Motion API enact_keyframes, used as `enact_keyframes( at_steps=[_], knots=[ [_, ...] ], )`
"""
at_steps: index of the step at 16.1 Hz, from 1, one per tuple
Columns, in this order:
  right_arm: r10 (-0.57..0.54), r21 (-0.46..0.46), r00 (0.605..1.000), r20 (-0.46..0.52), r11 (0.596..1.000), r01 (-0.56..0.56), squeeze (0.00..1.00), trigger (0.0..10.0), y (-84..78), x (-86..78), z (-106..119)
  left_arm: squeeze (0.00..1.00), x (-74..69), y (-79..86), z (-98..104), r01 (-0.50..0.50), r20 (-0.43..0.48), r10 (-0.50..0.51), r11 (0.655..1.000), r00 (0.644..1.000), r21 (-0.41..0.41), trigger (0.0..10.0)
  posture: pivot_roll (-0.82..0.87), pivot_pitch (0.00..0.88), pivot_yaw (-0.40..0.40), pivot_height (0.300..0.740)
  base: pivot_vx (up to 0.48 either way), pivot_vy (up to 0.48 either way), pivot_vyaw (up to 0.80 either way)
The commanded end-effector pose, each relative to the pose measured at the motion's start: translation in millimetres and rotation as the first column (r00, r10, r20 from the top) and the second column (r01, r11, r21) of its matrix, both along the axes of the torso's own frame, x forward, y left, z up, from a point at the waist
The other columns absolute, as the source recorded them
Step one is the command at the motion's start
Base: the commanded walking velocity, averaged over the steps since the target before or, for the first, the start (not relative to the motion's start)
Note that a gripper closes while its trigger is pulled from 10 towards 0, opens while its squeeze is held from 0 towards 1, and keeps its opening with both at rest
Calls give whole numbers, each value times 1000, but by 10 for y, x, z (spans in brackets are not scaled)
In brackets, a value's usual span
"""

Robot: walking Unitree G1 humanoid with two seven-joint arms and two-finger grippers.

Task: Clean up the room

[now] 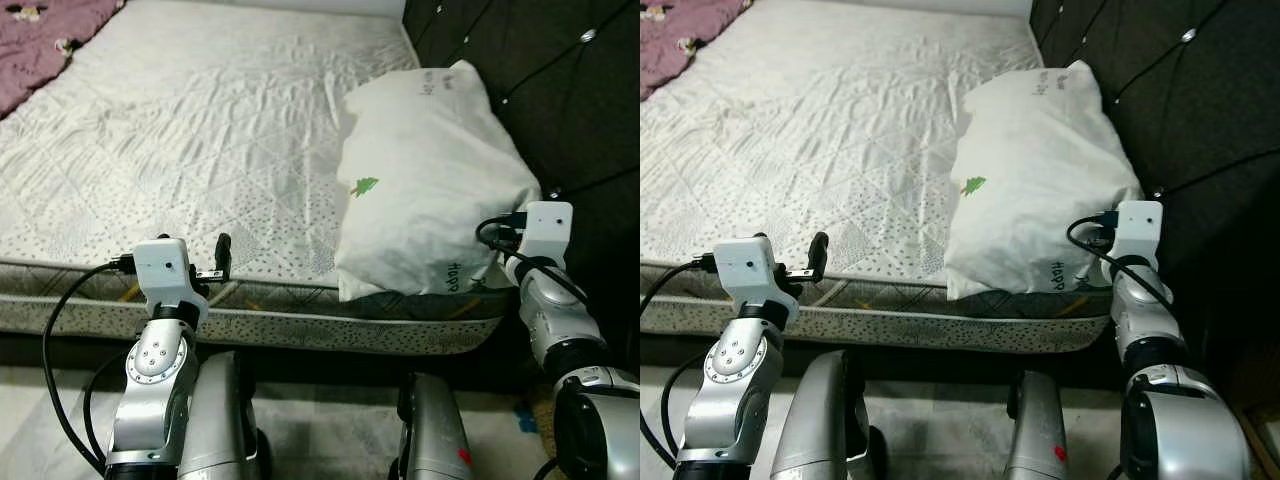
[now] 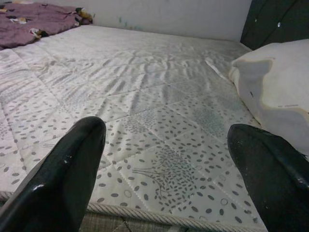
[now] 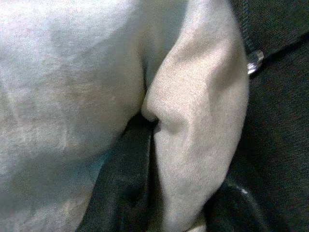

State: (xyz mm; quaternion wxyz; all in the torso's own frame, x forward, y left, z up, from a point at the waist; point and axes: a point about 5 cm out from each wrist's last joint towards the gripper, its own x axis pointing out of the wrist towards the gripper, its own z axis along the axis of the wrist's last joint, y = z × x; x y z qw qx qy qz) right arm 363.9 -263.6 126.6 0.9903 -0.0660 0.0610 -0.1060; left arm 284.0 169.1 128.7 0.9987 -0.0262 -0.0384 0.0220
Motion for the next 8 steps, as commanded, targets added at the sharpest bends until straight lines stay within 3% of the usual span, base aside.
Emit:
enact_keyframes(
  at_steps=[1, 5, 8],
  knots=[
    [5, -22, 994, 108, 1000, -2, 1000, 10000, 40, 108, 276, 0, 19, 9, -1, 0, 3, 0, 1000, 1000, 8, 10000, 11, 4, -18, 526, 0, 0, 0],
    [-92, -27, 954, 286, 994, 104, 1000, 10000, -103, 125, 649, 0, 20, -16, -8, -9, 3, 9, 1000, 1000, 17, 10000, 13, 0, -21, 526, 0, 0, 0],
    [-67, -68, 925, 375, 993, 99, 1000, 10000, -75, 149, 873, 0, 26, -20, -9, -4, 1, 4, 1000, 1000, 11, 10000, 11, 0, -18, 526, 0, 0, 0]
  ],
)
